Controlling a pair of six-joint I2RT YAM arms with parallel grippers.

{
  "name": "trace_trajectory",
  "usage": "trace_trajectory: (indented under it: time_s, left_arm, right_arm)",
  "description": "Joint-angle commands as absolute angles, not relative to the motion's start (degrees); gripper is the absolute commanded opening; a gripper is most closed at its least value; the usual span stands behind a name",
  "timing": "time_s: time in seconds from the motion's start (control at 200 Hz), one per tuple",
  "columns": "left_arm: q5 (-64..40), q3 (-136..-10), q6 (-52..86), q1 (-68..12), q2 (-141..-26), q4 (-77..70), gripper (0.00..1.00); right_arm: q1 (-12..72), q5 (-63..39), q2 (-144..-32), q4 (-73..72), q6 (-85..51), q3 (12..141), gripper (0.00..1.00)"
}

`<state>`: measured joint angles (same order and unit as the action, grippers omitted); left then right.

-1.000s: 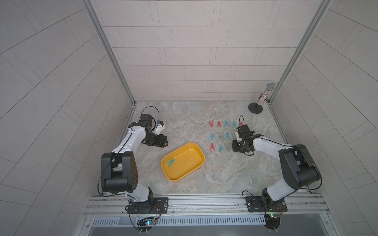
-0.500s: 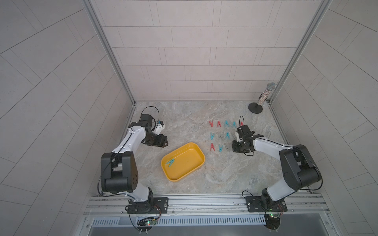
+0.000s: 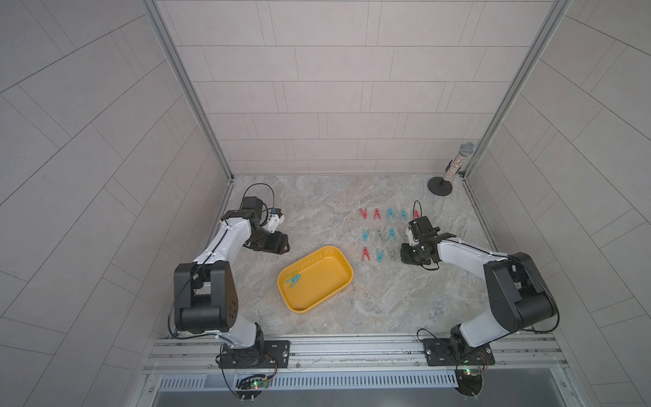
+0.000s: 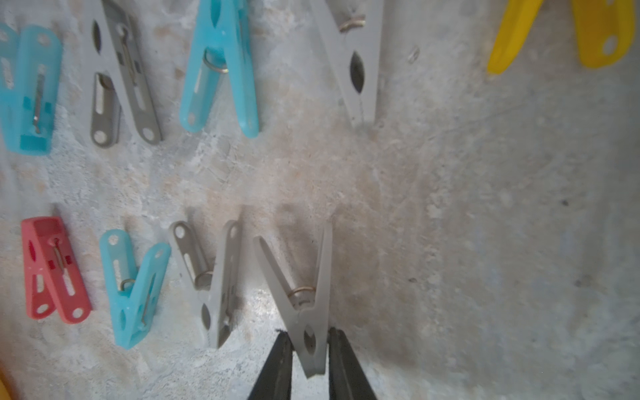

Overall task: Take the clothespins out of the storage box
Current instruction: Place the clothespin at the center of the board, then pick up the clothespin from the storage box.

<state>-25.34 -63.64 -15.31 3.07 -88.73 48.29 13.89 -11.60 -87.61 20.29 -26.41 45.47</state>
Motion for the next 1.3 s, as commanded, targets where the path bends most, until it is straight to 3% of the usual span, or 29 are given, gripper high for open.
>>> trace_trajectory:
  time_s: [0.0,0.215,0.63,1.006,1.296]
  left_arm:
    - [-25.0,-63.6,-15.6,3.1,-87.6,48.9,0.74]
    - [-24.9,-63.6,-15.6,3.5,-87.4,48.7,0.74]
    - [-25.4,-63.8,-14.7,5.7,-86.9,48.5,0.74]
    - [-25.8,-63.6,-12.7,12.9,-86.5,47.7,0.74]
    - [-26.1,-63.4,-12.0,17.1,-86.6,47.5,0.74]
  right_arm:
    - [14.3,-10.8,-84.4,23.2,-26.4,45.9,0.27]
    - [14.5,-11.0,-79.0,27.2,-25.8,48.2,0.38]
    - [16.2,-15.5,-70.7,28.0,-23.6,52.4,0.4]
    - [31.6,-18.4,-73.7,23.7,-13.8,57.9,0.39]
    - [45.2,-24.5,-85.1,23.7,-0.6,67.4,0.41]
